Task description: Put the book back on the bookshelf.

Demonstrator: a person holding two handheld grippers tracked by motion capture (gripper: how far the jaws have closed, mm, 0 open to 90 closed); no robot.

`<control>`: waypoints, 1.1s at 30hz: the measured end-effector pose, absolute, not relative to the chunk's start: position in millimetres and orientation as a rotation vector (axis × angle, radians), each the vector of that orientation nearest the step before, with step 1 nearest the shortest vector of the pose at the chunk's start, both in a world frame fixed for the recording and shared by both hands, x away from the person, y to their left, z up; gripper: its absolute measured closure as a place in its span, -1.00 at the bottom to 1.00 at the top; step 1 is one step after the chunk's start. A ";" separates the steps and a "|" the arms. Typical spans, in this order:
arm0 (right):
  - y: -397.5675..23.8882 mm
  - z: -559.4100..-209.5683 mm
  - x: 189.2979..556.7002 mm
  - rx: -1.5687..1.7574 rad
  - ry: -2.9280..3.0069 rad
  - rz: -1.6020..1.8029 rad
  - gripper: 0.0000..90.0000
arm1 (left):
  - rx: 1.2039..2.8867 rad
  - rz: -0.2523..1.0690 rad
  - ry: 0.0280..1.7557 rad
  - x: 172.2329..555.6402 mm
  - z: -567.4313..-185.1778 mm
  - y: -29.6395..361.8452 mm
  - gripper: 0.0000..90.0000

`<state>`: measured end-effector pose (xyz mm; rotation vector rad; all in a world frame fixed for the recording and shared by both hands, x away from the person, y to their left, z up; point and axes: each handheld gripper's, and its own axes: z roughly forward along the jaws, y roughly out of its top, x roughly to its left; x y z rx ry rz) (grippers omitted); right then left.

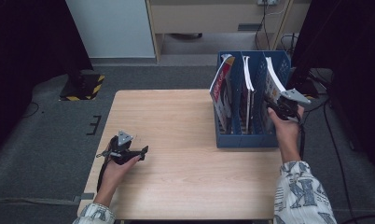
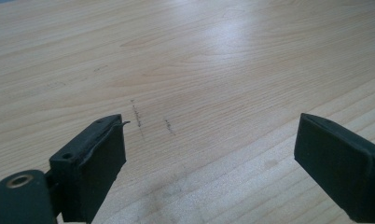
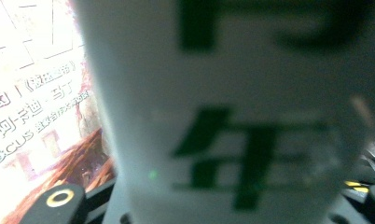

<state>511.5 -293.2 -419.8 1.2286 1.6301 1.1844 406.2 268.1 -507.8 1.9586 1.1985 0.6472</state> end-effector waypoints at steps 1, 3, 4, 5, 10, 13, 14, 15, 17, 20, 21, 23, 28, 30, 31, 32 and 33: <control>-292.8 -419.8 511.5 1.228 1.629 1.182 0.36 | 1.959 0.647 1.198 406.1 -507.7 268.1 -0.81; -292.5 -419.8 511.4 1.226 1.631 1.180 0.35 | 1.959 0.647 1.198 406.0 -507.6 268.0 -0.81; -292.4 -419.8 511.3 1.226 1.631 1.179 0.32 | 1.959 0.648 1.197 405.9 -507.5 267.9 -0.81; -292.3 -419.6 511.2 1.228 1.631 1.179 0.28 | 1.959 0.648 1.197 405.8 -507.4 267.9 -0.81; -292.3 -419.0 510.6 1.242 1.616 1.185 0.05 | 1.958 0.647 1.198 405.8 -507.4 268.1 -0.81; -292.5 -419.0 510.1 1.254 1.609 1.192 -0.07 | 1.958 0.648 1.197 405.8 -507.4 267.9 -0.81; -292.6 -418.9 509.7 1.257 1.608 1.194 -0.10 | 1.959 0.649 1.197 405.9 -507.4 267.9 -0.81; -292.8 -418.7 509.4 1.260 1.609 1.195 -0.13 | 1.960 0.649 1.197 405.9 -507.5 267.9 -0.81; -292.5 -418.2 508.8 1.260 1.613 1.197 -0.19 | 1.959 0.650 1.196 406.0 -507.7 267.7 -0.81; -291.4 -417.3 507.7 1.253 1.609 1.192 -0.38 | 1.954 0.650 1.197 406.0 -507.9 267.1 -0.81; -290.7 -417.0 507.4 1.249 1.604 1.183 -0.43 | 1.955 0.651 1.197 406.0 -507.9 267.0 -0.81; -290.3 -416.8 507.3 1.248 1.603 1.190 -0.51 | 1.954 0.651 1.196 405.8 -507.7 266.9 -0.81; -289.7 -415.7 505.4 1.233 1.599 1.199 -0.64 | 1.960 0.651 1.195 405.8 -507.3 267.7 -0.81; -289.9 -415.1 504.3 1.235 1.595 1.199 -0.68 | 1.961 0.650 1.196 405.9 -507.5 267.8 -0.81; -290.6 -415.4 503.3 1.235 1.587 1.207 -0.70 | 1.960 0.652 1.195 405.9 -507.5 267.8 -0.81; -291.5 -415.7 502.3 1.238 1.577 1.216 -0.71 | 1.960 0.650 1.195 405.8 -507.3 267.8 -0.81; -292.4 -415.6 501.3 1.248 1.577 1.224 -0.72 | 1.960 0.651 1.194 405.7 -507.2 267.8 -0.81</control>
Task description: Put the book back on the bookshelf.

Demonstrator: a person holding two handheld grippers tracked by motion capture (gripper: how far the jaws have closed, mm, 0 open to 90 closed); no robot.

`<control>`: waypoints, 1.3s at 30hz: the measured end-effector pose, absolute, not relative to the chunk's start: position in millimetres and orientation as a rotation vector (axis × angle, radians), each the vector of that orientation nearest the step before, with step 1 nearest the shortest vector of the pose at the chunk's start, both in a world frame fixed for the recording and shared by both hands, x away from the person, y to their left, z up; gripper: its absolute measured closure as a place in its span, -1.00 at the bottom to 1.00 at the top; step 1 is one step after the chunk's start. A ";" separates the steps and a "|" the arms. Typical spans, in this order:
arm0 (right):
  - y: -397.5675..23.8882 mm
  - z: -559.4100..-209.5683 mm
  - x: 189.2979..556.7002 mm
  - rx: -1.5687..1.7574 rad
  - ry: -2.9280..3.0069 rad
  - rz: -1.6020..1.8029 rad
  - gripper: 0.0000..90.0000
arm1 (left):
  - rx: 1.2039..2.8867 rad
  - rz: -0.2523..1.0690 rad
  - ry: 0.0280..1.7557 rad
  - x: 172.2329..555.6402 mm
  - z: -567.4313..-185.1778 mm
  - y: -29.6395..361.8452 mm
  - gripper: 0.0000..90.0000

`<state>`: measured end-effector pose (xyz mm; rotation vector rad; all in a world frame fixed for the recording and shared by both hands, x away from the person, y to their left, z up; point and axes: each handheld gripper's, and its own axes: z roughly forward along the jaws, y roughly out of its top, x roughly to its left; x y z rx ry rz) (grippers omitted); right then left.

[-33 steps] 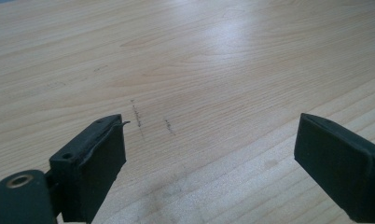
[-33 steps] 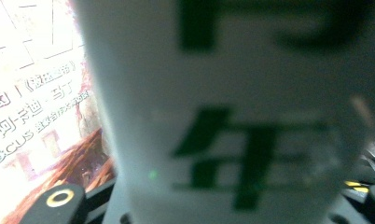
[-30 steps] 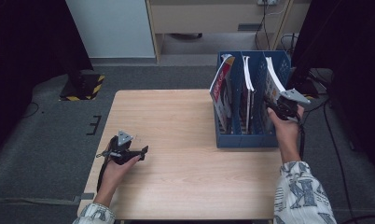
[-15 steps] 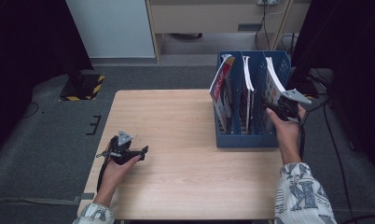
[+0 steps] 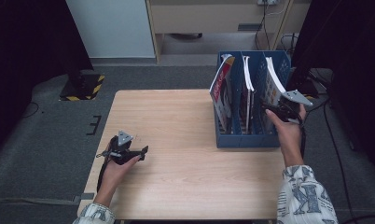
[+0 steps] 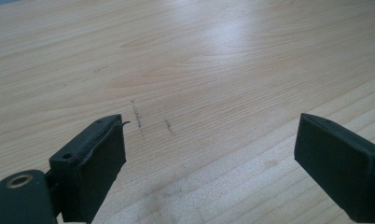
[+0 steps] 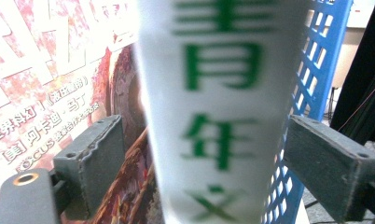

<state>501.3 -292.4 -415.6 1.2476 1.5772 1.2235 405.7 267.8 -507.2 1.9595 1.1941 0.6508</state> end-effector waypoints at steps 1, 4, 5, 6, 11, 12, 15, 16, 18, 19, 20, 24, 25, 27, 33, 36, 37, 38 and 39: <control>-293.4 -415.4 500.2 1.249 1.581 1.224 -0.73 | 1.960 0.652 1.193 405.6 -507.2 267.8 -0.81; -296.1 -414.1 496.7 1.254 1.580 1.232 -0.76 | 1.959 0.652 1.195 405.4 -506.9 268.0 -0.81; -297.1 -413.2 495.5 1.260 1.579 1.238 -0.77 | 1.959 0.652 1.195 405.4 -506.9 268.0 -0.81; -298.2 -412.6 494.7 1.261 1.578 1.249 -0.78 | 1.959 0.653 1.194 405.2 -506.6 267.9 -0.81; -301.0 -409.7 491.4 1.269 1.579 1.277 -0.83 | 1.958 0.655 1.194 405.1 -506.1 268.5 -0.81; -301.3 -409.4 490.7 1.267 1.581 1.281 -0.83 | 1.958 0.655 1.195 405.2 -506.3 268.6 -0.81; -302.1 -409.7 489.0 1.276 1.586 1.290 -0.85 | 1.959 0.655 1.195 405.0 -506.2 268.7 -0.81; -302.7 -409.9 488.3 1.279 1.589 1.292 -0.85 | 1.958 0.655 1.194 405.0 -506.1 268.7 -0.81; -303.2 -410.1 486.2 1.280 1.588 1.293 -0.85 | 1.957 0.656 1.194 405.0 -506.1 268.8 -0.81; -303.4 -410.4 485.1 1.279 1.590 1.298 -0.85 | 1.956 0.655 1.195 405.1 -506.3 268.8 -0.81; -303.2 -410.5 484.0 1.281 1.592 1.297 -0.85 | 1.957 0.654 1.197 405.1 -506.4 268.8 -0.81; -303.9 -411.7 479.8 1.266 1.609 1.284 -0.84 | 1.960 0.654 1.194 404.9 -506.2 268.2 -0.81; -304.2 -412.0 478.7 1.262 1.609 1.288 -0.85 | 1.960 0.654 1.193 404.8 -506.1 268.0 -0.81; -305.0 -412.3 477.7 1.268 1.612 1.285 -0.85 | 1.960 0.653 1.193 404.8 -506.1 268.2 -0.81; -305.5 -411.6 475.2 1.268 1.614 1.288 -0.85 | 1.959 0.651 1.195 405.4 -507.2 268.8 -0.81; -305.4 -411.8 474.2 1.272 1.618 1.283 -0.85 | 1.959 0.651 1.195 405.4 -507.2 268.8 -0.81; -305.5 -411.9 473.7 1.271 1.620 1.283 -0.85 | 1.959 0.651 1.195 405.3 -507.1 268.9 -0.81; -305.3 -412.1 473.3 1.270 1.620 1.284 -0.85 | 1.959 0.650 1.195 405.3 -507.1 268.9 -0.81; -305.4 -412.1 472.7 1.273 1.622 1.280 -0.85 | 1.960 0.650 1.195 405.4 -507.2 268.9 -0.81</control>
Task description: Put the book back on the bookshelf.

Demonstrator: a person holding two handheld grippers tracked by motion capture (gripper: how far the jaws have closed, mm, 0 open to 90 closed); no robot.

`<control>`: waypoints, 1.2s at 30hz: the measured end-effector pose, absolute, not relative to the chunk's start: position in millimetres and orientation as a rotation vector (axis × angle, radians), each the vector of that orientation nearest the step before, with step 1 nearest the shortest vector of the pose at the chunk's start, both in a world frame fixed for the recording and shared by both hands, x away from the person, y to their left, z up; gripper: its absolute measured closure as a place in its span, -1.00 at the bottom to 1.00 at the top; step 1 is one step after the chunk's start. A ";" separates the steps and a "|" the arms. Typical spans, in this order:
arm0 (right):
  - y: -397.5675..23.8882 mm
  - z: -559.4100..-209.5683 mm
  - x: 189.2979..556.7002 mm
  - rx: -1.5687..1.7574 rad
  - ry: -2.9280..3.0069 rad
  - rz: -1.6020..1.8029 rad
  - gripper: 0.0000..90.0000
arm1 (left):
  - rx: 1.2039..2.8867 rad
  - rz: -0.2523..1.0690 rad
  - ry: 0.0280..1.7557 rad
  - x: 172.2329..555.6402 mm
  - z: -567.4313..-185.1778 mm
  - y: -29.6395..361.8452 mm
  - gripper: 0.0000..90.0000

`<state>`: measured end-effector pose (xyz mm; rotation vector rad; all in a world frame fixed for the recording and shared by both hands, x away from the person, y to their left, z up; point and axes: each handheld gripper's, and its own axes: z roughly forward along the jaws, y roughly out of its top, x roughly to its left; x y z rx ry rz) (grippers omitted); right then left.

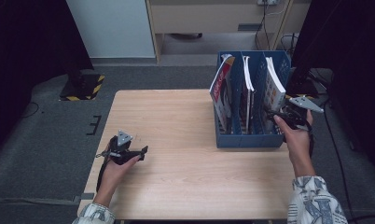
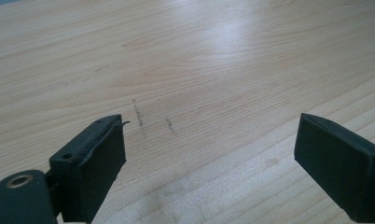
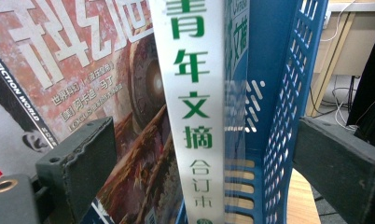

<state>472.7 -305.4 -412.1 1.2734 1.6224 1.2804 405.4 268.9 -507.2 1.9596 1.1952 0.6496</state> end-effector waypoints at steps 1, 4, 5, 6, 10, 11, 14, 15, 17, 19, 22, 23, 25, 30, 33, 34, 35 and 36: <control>-305.5 -412.3 472.2 1.276 1.617 1.282 -0.85 | 1.961 0.649 1.195 405.4 -507.3 268.8 -0.81; -307.0 -412.6 470.2 1.283 1.617 1.289 -0.85 | 1.965 0.648 1.195 405.4 -507.5 268.5 -0.81; -307.4 -412.8 469.6 1.283 1.617 1.287 -0.85 | 1.965 0.649 1.194 405.5 -507.6 268.5 -0.81; -308.1 -413.0 469.0 1.281 1.619 1.285 -0.85 | 1.965 0.649 1.195 405.5 -507.6 268.5 -0.81; -309.7 -411.5 466.1 1.281 1.619 1.283 -0.85 | 1.960 0.648 1.198 405.8 -508.2 268.4 -0.81; -309.9 -411.1 465.2 1.276 1.617 1.285 -0.85 | 1.961 0.648 1.198 405.8 -508.2 268.3 -0.81; -310.4 -409.8 462.8 1.274 1.615 1.298 -0.85 | 1.961 0.649 1.197 405.7 -508.1 268.2 -0.81; -310.8 -409.5 462.0 1.274 1.617 1.297 -0.85 | 1.961 0.649 1.197 405.6 -508.2 268.1 -0.81; -311.0 -409.2 460.3 1.276 1.615 1.301 -0.85 | 1.961 0.649 1.197 405.6 -508.2 268.1 -0.81; -311.1 -409.4 458.8 1.272 1.621 1.296 -0.85 | 1.960 0.648 1.197 405.7 -508.3 268.1 -0.81; -311.9 -409.9 456.3 1.272 1.628 1.294 -0.85 | 1.961 0.648 1.197 405.8 -508.3 268.4 -0.81; -312.2 -410.1 455.6 1.273 1.629 1.294 -0.85 | 1.959 0.649 1.197 405.9 -508.4 268.5 -0.81; -312.4 -410.9 454.1 1.272 1.637 1.295 -0.85 | 1.959 0.649 1.197 405.9 -508.5 268.5 -0.81; -312.0 -412.8 450.0 1.269 1.649 1.292 -0.85 | 1.961 0.647 1.195 405.7 -508.5 267.8 -0.81; -311.9 -412.8 447.7 1.272 1.650 1.296 -0.85 | 1.960 0.648 1.197 405.5 -508.0 268.3 -0.81; -311.7 -412.9 447.0 1.271 1.649 1.298 -0.85 | 1.959 0.648 1.197 405.6 -508.1 268.5 -0.81; -311.5 -412.8 446.0 1.272 1.653 1.299 -0.85 | 1.960 0.648 1.197 405.6 -508.1 268.7 -0.81; -311.3 -413.0 445.0 1.271 1.656 1.298 -0.85 | 1.960 0.648 1.197 405.6 -508.2 268.7 -0.81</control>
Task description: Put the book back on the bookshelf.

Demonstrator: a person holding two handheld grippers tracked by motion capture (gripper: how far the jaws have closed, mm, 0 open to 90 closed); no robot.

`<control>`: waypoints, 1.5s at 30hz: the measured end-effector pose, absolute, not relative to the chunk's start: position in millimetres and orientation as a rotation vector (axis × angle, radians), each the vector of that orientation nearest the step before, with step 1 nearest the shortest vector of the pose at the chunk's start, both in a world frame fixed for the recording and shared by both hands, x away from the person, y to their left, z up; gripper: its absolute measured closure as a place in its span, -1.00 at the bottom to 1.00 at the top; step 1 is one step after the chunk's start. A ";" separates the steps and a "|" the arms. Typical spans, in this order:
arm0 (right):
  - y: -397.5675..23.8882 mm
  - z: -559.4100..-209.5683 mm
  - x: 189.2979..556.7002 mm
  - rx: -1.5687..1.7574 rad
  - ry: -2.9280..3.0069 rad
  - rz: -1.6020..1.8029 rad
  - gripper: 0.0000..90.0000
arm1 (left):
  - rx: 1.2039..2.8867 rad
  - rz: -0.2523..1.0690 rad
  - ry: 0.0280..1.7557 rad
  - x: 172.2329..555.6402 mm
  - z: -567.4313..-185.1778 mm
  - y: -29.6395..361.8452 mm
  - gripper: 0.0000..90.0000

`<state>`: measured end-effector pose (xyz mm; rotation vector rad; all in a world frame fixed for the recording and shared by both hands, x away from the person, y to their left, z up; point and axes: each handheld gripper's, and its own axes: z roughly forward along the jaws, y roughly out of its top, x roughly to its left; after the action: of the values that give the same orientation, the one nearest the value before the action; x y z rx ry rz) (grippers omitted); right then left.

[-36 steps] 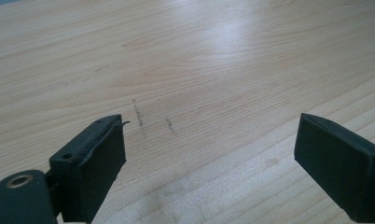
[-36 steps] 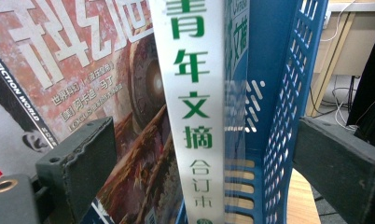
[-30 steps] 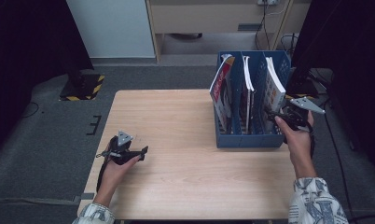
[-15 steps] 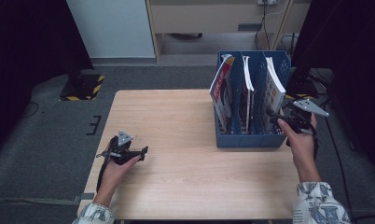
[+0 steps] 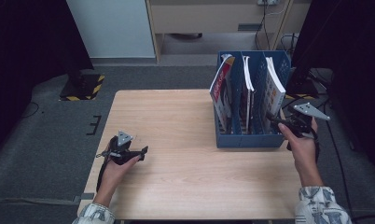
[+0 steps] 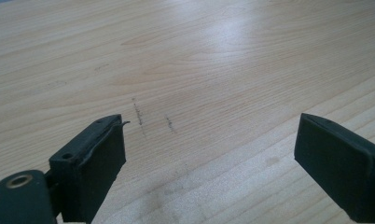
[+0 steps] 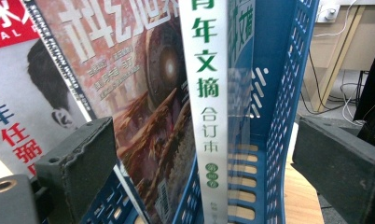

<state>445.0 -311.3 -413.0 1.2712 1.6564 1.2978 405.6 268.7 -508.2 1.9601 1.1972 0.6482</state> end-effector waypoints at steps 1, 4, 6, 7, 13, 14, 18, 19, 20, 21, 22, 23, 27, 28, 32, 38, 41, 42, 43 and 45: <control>-311.0 -413.3 444.1 1.272 1.661 1.296 -0.85 | 1.960 0.648 1.197 405.7 -508.3 268.6 -0.81; -311.2 -414.5 441.6 1.269 1.669 1.297 -0.86 | 1.961 0.648 1.196 405.5 -508.2 268.1 -0.81; -311.2 -415.5 439.8 1.273 1.666 1.303 -0.86 | 1.962 0.648 1.196 405.5 -508.2 268.0 -0.81; -311.0 -416.1 438.9 1.274 1.666 1.299 -0.86 | 1.961 0.647 1.195 405.6 -508.4 268.0 -0.81; -309.1 -420.5 433.7 1.283 1.683 1.301 -0.86 | 1.970 0.648 1.191 405.4 -508.4 267.8 -0.81; -308.5 -421.1 432.7 1.283 1.687 1.301 -0.86 | 1.965 0.648 1.195 405.5 -508.6 267.5 -0.82; -305.7 -423.4 428.8 1.284 1.700 1.299 -0.86 | 1.965 0.644 1.196 405.8 -509.0 267.6 -0.83; -304.9 -424.1 427.9 1.294 1.705 1.293 -0.86 | 1.966 0.643 1.197 405.9 -509.1 267.6 -0.84; -304.4 -425.0 426.9 1.293 1.705 1.296 -0.86 | 1.965 0.641 1.198 405.9 -509.3 267.6 -0.84; -303.6 -425.9 426.0 1.294 1.706 1.303 -0.87 | 1.965 0.636 1.200 406.0 -509.4 267.5 -0.85; -303.0 -426.6 425.0 1.293 1.708 1.301 -0.87 | 1.967 0.632 1.201 406.0 -509.5 267.4 -0.86; -302.3 -427.4 424.1 1.291 1.713 1.305 -0.87 | 1.968 0.630 1.201 406.0 -509.7 267.3 -0.86; -300.4 -430.2 421.4 1.287 1.721 1.304 -0.87 | 1.966 0.629 1.206 406.2 -509.9 267.3 -0.88; -299.9 -430.4 420.5 1.290 1.722 1.302 -0.87 | 1.966 0.628 1.207 406.3 -510.0 267.4 -0.88; -298.6 -430.3 416.6 1.287 1.723 1.306 -0.87 | 1.968 0.630 1.204 406.2 -510.2 267.0 -0.88; -294.8 -433.3 410.5 1.291 1.732 1.307 -0.87 | 1.977 0.629 1.200 406.2 -510.3 266.6 -0.88; -291.7 -435.6 408.4 1.289 1.740 1.310 -0.87 | 1.974 0.629 1.201 406.1 -510.1 266.7 -0.88; -290.8 -436.0 407.7 1.285 1.745 1.306 -0.87 | 1.970 0.629 1.202 406.1 -510.3 266.5 -0.88; -289.8 -436.2 407.2 1.284 1.747 1.306 -0.87 | 1.969 0.628 1.202 406.1 -510.4 266.5 -0.88; -288.0 -436.5 405.8 1.280 1.751 1.311 -0.87 | 1.969 0.628 1.203 406.1 -510.3 266.7 -0.88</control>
<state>405.8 -288.0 -436.5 1.2797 1.7508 1.3114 406.1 266.7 -510.3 1.9691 1.2030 0.6282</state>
